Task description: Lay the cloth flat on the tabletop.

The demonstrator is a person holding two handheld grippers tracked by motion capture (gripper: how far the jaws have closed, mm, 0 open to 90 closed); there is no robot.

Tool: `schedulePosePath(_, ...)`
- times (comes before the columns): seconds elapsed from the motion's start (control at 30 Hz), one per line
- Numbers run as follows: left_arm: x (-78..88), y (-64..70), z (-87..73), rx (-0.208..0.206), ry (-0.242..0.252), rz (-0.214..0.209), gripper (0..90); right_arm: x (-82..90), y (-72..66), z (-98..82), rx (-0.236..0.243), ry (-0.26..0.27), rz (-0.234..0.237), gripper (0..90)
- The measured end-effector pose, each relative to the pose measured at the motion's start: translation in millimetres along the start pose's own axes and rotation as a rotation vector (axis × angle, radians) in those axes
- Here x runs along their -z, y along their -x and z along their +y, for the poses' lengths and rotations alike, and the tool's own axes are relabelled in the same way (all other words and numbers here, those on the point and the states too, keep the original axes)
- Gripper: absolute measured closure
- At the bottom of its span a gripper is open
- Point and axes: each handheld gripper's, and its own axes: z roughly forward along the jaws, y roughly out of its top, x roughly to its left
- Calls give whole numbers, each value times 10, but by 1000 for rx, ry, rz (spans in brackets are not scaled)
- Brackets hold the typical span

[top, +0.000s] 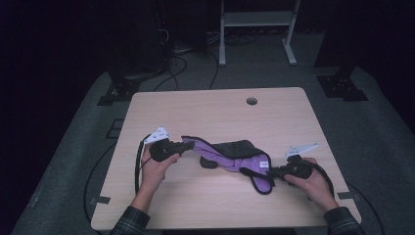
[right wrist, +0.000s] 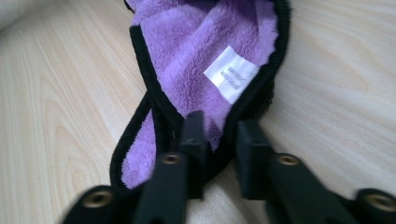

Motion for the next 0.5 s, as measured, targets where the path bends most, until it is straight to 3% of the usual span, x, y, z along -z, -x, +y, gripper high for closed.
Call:
schedulePosePath(0.07,13,1,11,-6,7,9,848,54,9,17,1,20,-29,867)
schedulePosePath(0.23,51,-11,41,-8,21,18,848,209,53,98,22,74,-106,874)
schedulePosePath(0.5,110,-10,149,-7,64,12,849,529,95,342,36,186,-168,876)
